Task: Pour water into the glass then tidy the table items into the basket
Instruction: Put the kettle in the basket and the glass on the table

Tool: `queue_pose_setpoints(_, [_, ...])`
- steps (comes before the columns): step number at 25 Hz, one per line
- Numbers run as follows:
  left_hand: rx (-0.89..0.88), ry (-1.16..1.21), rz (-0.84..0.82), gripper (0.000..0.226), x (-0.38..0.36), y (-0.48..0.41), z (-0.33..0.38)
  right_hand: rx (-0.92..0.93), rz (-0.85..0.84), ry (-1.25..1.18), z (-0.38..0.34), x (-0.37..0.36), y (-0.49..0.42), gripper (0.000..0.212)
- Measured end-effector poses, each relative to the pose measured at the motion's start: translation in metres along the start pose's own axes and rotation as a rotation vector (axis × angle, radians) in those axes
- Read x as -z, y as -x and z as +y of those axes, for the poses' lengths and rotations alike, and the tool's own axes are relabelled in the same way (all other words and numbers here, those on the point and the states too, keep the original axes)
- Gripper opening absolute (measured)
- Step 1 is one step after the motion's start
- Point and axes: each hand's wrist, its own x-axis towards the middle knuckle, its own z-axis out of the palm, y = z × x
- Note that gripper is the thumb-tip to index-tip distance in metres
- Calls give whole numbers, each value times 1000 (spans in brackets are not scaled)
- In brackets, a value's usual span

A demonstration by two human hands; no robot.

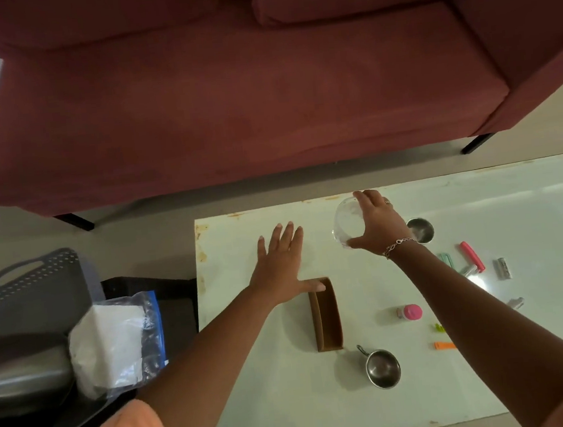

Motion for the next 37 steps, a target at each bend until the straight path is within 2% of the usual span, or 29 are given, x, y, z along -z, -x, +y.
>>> queue_pose_setpoints(6, [-58,-126,31,103,-33,-24,-4,-84,-41,2,28,-49,-45,96])
queue_pose_setpoints(10, [-63,-148,66,94,-49,-29,-12,-107,-68,3,37,-72,-57,97])
queue_pose_setpoints(14, [-80,-193,154,79,-64,-32,-19,-125,-69,-16,40,-81,-60,97])
queue_pose_setpoints(17, [-70,-238,225,75,-77,-31,-21,-144,-66,-25,40,-84,-62,97])
queue_pose_setpoints(23, [-57,-226,304,63,-79,-14,-24,-124,-102,112,31,-76,-54,101])
queue_pose_setpoints(27, [40,-146,248,64,-74,9,-33,-33,-28,177,9,-71,-28,93])
queue_pose_setpoints(30, [92,-67,214,64,-75,34,-48,-8,-43,182,-22,-77,2,87])
queue_pose_setpoints(37, [265,43,187,68,-82,106,-120,-12,-159,-67,-120,-108,55,78])
